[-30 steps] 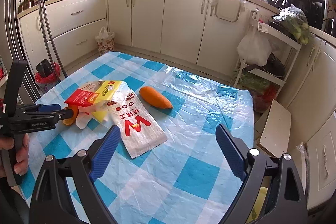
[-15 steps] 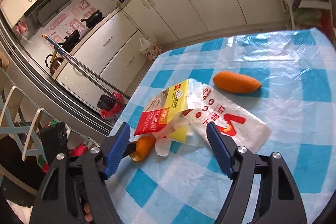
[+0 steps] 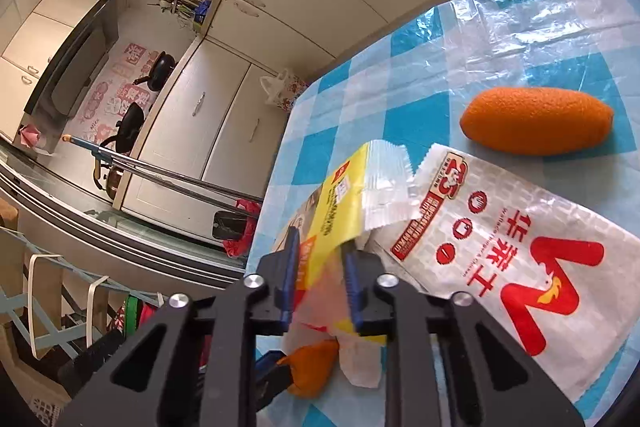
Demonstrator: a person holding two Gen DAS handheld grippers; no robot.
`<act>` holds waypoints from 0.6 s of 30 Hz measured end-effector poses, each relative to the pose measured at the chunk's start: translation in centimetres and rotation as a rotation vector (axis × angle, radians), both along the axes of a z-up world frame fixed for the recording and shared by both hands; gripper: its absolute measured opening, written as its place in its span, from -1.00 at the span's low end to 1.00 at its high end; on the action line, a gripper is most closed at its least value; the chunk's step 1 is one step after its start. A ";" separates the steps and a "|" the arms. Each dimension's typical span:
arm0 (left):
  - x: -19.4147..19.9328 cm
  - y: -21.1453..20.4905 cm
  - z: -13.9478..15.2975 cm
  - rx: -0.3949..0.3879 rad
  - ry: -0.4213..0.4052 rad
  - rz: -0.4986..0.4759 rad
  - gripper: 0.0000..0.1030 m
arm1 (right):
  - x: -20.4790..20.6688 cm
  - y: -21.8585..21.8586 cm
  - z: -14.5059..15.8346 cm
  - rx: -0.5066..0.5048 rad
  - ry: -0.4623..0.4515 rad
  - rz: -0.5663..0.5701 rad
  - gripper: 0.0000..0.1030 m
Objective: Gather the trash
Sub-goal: 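Grasp and lift the red-and-yellow snack bag with the right gripper while the left holds the peel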
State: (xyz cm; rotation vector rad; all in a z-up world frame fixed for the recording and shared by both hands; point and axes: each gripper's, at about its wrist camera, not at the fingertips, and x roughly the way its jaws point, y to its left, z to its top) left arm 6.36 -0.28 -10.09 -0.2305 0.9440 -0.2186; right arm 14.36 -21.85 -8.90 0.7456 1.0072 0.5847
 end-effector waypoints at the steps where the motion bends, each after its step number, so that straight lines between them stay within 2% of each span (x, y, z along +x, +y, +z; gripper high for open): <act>1: 0.1 0.1 -0.1 -0.007 0.005 0.004 -0.64 | -0.1 0.0 0.4 0.003 -0.011 -0.003 -0.77; 2: 0.2 0.3 -0.2 -0.011 0.009 0.008 -0.63 | -0.1 0.1 0.7 0.007 -0.023 -0.005 -0.89; 5: 0.2 0.6 -0.3 -0.021 0.015 0.019 -0.60 | -0.3 0.0 2.0 0.029 -0.063 -0.019 -0.94; 11: 0.1 0.5 -0.3 -0.010 0.008 0.021 -0.49 | -1.5 -2.6 5.0 0.117 -0.145 -0.081 -0.96; 18: 0.1 -0.7 0.1 0.015 -0.028 0.008 -0.30 | -4.9 -7.0 8.2 0.112 -0.218 -0.111 -0.96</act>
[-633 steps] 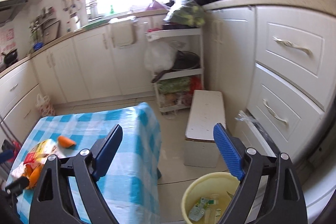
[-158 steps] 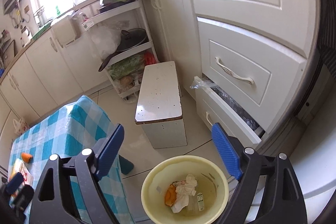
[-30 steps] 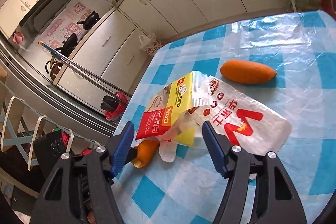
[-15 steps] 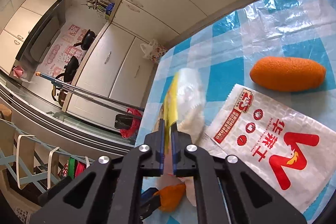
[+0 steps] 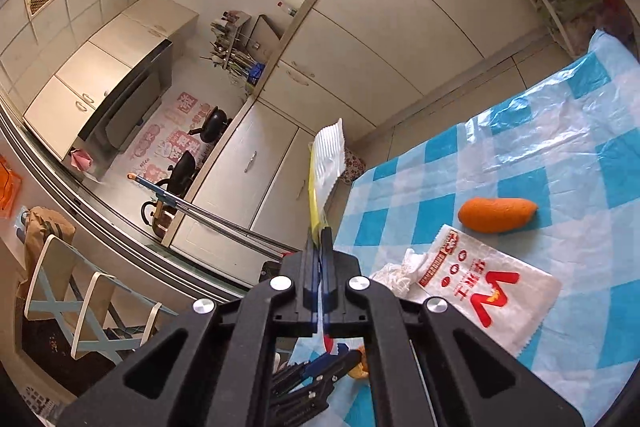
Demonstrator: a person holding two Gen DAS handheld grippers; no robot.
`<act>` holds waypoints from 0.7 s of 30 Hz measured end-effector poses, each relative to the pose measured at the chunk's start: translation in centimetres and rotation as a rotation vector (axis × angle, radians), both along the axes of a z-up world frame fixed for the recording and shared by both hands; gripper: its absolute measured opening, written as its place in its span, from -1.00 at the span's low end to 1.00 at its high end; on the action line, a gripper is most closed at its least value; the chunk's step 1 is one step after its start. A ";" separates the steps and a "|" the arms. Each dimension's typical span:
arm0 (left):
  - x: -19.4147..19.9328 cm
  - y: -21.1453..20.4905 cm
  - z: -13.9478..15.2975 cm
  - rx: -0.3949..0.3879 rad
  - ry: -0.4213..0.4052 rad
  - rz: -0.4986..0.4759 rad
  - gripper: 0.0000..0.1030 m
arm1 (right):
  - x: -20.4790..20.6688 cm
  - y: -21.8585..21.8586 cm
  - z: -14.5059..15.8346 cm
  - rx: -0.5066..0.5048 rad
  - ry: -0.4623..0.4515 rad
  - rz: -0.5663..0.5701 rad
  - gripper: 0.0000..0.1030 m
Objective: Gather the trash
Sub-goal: 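Grasp and lift the red-and-yellow snack bag with the right gripper while the left holds the peel, then carry the snack bag and peel in both grippers to the yellow bucket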
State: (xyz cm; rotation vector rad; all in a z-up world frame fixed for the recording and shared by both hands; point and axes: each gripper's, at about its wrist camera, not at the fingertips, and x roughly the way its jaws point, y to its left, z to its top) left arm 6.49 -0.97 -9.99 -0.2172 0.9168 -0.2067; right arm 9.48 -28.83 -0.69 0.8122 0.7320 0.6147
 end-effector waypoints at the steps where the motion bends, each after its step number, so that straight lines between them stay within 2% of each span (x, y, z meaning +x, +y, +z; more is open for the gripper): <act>1: 0.1 -0.4 0.1 0.011 -0.008 -0.004 -0.29 | -0.7 -0.8 0.2 -0.013 -0.003 -0.004 -0.96; 6: 0.0 -2.5 0.0 0.071 -0.028 -0.045 -0.30 | -4.2 -4.1 0.1 -0.073 0.005 -0.027 -0.96; 8: -0.3 -3.5 0.0 0.082 -0.032 -0.075 -0.53 | -5.3 -4.9 -0.7 -0.075 0.012 -0.044 -0.96; 10: -0.7 -4.4 0.0 0.096 -0.039 -0.099 -0.60 | -6.2 -6.1 -2.1 -0.044 0.034 -0.075 -0.96; 13: -1.6 -4.6 0.2 0.093 -0.044 -0.118 -0.67 | -6.4 -7.3 -2.9 -0.003 0.049 -0.118 -0.96; 21: -4.4 -3.4 2.3 0.050 -0.087 -0.121 -0.71 | -7.3 -7.1 -2.0 -0.047 0.003 -0.103 -0.96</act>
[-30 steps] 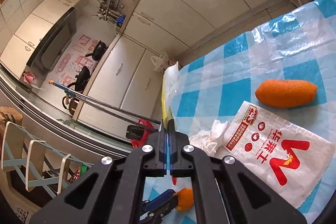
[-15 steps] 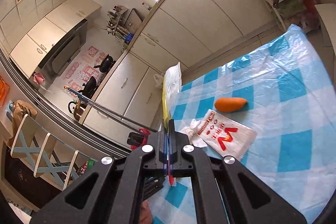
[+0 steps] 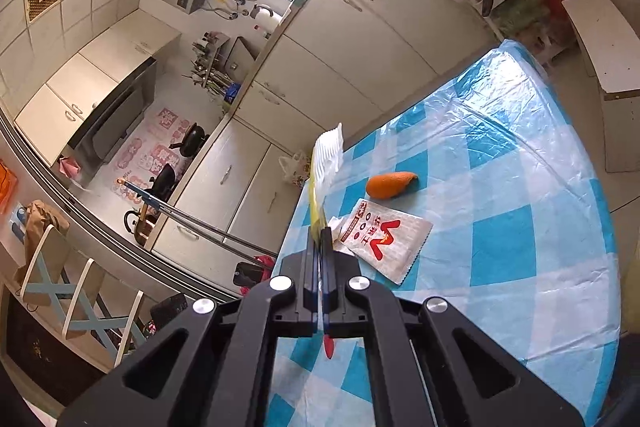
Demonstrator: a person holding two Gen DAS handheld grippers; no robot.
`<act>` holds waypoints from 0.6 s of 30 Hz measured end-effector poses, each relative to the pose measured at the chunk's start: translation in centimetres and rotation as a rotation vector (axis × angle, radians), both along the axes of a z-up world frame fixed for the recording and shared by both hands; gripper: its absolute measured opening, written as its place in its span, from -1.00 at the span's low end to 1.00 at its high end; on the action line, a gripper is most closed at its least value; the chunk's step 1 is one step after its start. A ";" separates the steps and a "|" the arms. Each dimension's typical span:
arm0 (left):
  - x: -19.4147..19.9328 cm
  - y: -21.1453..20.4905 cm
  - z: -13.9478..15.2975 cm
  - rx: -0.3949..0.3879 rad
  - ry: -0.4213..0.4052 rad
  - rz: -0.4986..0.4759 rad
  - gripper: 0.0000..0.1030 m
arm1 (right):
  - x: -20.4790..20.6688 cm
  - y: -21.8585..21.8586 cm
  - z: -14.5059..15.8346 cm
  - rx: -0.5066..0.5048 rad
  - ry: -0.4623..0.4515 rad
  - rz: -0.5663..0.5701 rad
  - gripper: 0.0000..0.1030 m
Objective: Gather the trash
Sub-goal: 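Carry the snack bag and peel in both grippers to the yellow bucket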
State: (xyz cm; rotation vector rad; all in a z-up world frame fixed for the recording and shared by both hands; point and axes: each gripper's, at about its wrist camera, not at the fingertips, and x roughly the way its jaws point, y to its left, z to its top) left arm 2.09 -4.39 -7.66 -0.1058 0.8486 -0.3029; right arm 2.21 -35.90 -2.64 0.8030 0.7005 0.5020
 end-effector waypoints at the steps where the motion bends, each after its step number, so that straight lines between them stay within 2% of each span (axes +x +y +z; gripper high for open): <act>1: -0.2 0.0 0.2 0.001 -0.005 0.002 -0.71 | -0.1 0.0 0.1 -0.001 -0.003 0.001 -0.96; 18: -1.8 -3.2 2.0 0.055 -0.062 -0.044 -0.71 | -3.1 -5.2 0.6 0.059 -0.057 -0.085 -0.96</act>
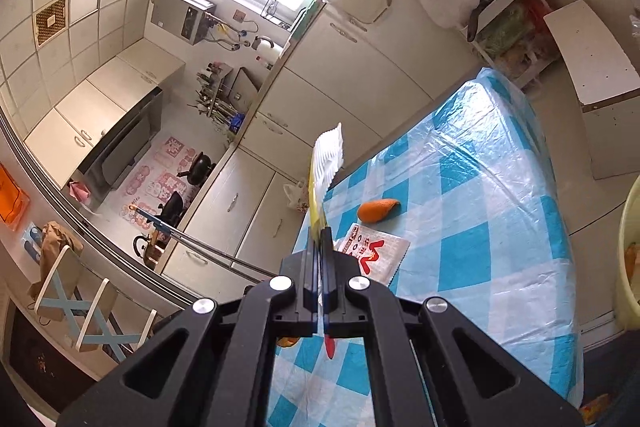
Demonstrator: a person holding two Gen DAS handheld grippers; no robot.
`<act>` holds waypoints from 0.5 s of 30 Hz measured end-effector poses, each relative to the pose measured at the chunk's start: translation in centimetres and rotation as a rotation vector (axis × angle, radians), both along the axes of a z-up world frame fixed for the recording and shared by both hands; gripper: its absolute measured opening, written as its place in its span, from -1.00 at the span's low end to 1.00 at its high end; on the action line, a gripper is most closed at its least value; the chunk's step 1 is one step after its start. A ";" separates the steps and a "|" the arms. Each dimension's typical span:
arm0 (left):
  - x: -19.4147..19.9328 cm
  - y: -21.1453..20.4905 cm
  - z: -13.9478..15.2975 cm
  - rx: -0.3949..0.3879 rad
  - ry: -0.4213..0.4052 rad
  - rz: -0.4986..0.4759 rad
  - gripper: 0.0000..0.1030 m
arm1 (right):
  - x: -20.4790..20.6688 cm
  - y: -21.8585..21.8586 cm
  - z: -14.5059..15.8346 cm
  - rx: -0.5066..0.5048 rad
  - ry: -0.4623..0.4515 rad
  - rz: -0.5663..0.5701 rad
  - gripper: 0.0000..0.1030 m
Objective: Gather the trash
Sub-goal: 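Carry the snack bag and peel in both grippers to the yellow bucket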
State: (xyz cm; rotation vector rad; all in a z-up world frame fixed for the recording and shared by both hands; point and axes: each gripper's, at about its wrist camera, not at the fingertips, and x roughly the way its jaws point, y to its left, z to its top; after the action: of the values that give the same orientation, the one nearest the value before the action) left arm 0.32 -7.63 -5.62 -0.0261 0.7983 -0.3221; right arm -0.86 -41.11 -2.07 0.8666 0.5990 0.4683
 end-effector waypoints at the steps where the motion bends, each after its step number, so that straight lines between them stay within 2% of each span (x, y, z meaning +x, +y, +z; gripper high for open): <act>1: -0.2 -0.3 0.2 0.007 -0.007 -0.007 -0.71 | -0.2 -0.3 0.1 0.002 -0.004 -0.007 -0.96; 15: -1.8 -5.0 1.7 0.077 -0.074 -0.084 -0.71 | -2.4 -5.7 1.5 -0.030 -0.035 -0.152 -0.96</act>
State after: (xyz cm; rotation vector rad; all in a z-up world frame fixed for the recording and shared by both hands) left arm -1.51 -12.66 -3.94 0.0913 0.7386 -0.3693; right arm -3.30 -46.83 -0.59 0.8667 0.5028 0.3354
